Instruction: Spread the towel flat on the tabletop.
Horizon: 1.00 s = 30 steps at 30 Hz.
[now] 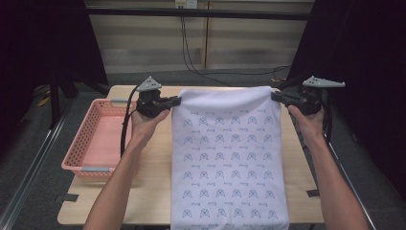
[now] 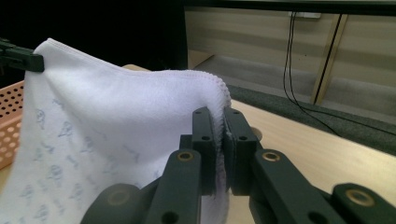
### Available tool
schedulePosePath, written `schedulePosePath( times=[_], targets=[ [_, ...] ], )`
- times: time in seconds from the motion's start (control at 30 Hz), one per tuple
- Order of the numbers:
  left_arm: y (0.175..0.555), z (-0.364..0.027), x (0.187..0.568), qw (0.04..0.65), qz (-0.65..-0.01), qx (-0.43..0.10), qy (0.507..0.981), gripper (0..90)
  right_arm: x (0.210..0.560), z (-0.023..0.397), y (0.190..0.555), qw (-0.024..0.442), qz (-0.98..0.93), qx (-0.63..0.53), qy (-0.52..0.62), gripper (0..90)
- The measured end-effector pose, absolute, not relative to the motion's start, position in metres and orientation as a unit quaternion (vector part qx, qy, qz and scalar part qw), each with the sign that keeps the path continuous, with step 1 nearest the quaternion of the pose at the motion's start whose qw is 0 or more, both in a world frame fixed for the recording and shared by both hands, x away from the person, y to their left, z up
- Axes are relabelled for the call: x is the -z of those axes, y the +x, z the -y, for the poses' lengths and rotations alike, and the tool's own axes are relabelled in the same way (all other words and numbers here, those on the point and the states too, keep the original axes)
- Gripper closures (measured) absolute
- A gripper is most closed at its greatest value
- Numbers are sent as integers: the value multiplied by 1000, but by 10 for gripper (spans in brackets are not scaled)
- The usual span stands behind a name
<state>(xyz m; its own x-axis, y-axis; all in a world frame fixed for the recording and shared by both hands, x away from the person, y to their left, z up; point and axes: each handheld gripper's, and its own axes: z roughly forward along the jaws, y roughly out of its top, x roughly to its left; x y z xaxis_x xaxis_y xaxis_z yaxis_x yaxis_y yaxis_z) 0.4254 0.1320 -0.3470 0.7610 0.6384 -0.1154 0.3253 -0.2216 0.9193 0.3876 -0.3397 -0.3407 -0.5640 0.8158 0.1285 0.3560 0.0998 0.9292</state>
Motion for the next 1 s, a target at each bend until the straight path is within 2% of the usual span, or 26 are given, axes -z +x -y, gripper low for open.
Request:
schedulePosePath(
  times=[0.27,0.4,0.6,0.77,0.8,0.87,0.93,1.0],
  targets=[
    [445,-134,303,565,-315,-166,744,870,304,337,416,236,-701,-529,417,848],
    [440,-132,305,556,-307,-164,755,870,295,338,413,240,-696,-535,414,849],
    [417,-128,342,532,-297,-137,781,868,325,345,383,214,-708,-528,417,850],
    [388,-133,365,541,-293,-99,782,867,354,346,346,190,-721,-522,414,852],
    [380,-133,370,529,-293,-108,789,867,359,344,338,186,-731,-511,412,852],
    [367,-138,379,537,-296,-86,785,867,369,344,320,175,-735,-514,405,852],
    [352,-141,390,519,-298,-89,796,868,380,342,302,167,-741,-512,401,851],
    [337,-145,407,523,-306,-52,794,867,395,340,286,148,-742,-519,398,851]
  ],
)
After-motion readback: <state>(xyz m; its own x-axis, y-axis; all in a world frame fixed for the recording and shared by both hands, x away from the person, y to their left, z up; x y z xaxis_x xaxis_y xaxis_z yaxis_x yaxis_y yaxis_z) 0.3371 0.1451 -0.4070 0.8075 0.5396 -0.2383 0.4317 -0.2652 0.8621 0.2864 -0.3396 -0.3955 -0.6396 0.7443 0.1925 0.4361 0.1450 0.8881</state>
